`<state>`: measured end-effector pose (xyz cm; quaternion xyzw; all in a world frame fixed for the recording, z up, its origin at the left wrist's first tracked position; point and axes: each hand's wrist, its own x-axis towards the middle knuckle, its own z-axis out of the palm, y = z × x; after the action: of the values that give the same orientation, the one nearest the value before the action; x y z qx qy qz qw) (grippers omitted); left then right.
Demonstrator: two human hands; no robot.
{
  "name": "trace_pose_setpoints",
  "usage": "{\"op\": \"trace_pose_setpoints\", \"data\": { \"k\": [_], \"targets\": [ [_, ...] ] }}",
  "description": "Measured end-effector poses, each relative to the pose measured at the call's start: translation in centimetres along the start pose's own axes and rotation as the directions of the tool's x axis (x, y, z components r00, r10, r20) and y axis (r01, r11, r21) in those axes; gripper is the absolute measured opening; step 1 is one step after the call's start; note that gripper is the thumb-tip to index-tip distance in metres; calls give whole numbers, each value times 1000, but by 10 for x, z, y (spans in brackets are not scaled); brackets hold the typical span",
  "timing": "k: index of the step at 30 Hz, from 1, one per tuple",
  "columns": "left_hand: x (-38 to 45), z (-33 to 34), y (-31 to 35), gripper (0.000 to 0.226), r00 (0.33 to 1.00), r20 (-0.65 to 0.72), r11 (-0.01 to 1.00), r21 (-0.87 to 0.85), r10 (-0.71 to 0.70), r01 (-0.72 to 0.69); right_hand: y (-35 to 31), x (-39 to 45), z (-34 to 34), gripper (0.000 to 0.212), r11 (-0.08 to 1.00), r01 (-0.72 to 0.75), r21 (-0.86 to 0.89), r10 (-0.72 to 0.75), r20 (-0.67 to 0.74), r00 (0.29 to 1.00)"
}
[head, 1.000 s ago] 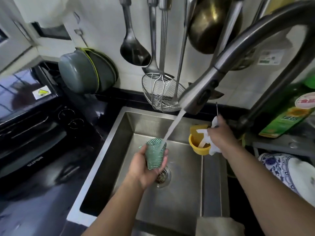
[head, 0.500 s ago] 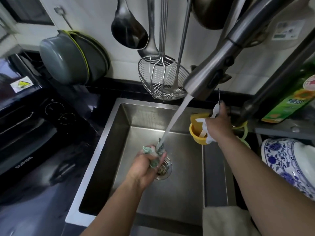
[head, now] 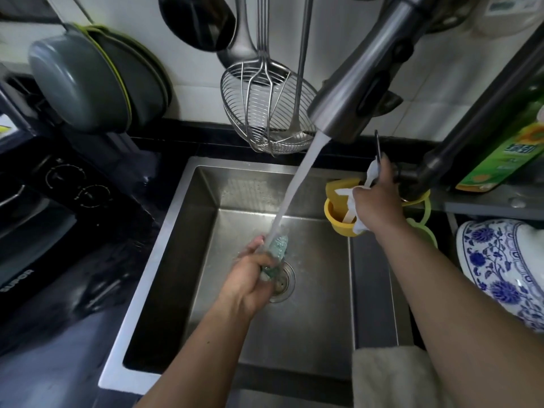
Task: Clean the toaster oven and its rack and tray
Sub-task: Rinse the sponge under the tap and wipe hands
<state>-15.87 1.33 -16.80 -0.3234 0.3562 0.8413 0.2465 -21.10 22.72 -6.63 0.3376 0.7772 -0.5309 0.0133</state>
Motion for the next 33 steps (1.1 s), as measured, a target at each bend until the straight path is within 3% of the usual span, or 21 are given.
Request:
{"op": "trace_pose_setpoints", "data": {
  "k": [2, 6, 9, 12, 16, 19, 24, 26, 28, 30, 33],
  "targets": [
    [1, 1, -2, 77, 998, -63, 1000, 5, 22, -22, 2, 1, -1, 84, 1000, 4, -9, -4, -2, 1000],
    [-2, 7, 2, 56, 995, -91, 997, -49, 48, -52, 6, 4, -1, 82, 999, 8, -44, -8, -17, 1000],
    [0, 13, 9, 26, 988, -151, 999, -34, 32, -38, 7, 6, 1, 82, 997, 14, -74, -15, -22, 1000],
    [8, 18, 16, 11, 986, -163, 1000, -8, 14, -15, 9, 8, 1, 83, 995, 34, -94, -37, -24, 999],
    [12, 27, 18, 32, 995, -78, 995, 72, -63, 68, 11, 10, 3, 85, 994, 41, -96, -43, -18, 999],
    [16, 31, 10, 18, 985, -169, 978, 206, 9, 26, 12, 13, 4, 86, 997, 29, -78, -31, -18, 999],
    [17, 36, 0, 15, 942, -302, 934, 356, 147, -31, 14, 16, 4, 86, 998, 43, -53, -44, -10, 999],
    [14, 35, -3, 24, 926, -342, 922, 387, 158, -14, 16, 17, 4, 87, 996, 58, -62, -59, -12, 998],
    [9, 28, -2, 42, 947, -318, 959, 277, 39, 53, 18, 18, 4, 86, 993, 87, -74, -88, -10, 996],
    [3, 19, 1, 47, 974, -208, 993, 64, -87, 102, 19, 19, 4, 86, 991, 107, -86, -108, -8, 994],
    [-7, 7, 10, 30, 995, -6, 975, -202, -95, 92, 20, 19, 5, 85, 992, 115, -57, -116, -7, 993]
  ]
}}
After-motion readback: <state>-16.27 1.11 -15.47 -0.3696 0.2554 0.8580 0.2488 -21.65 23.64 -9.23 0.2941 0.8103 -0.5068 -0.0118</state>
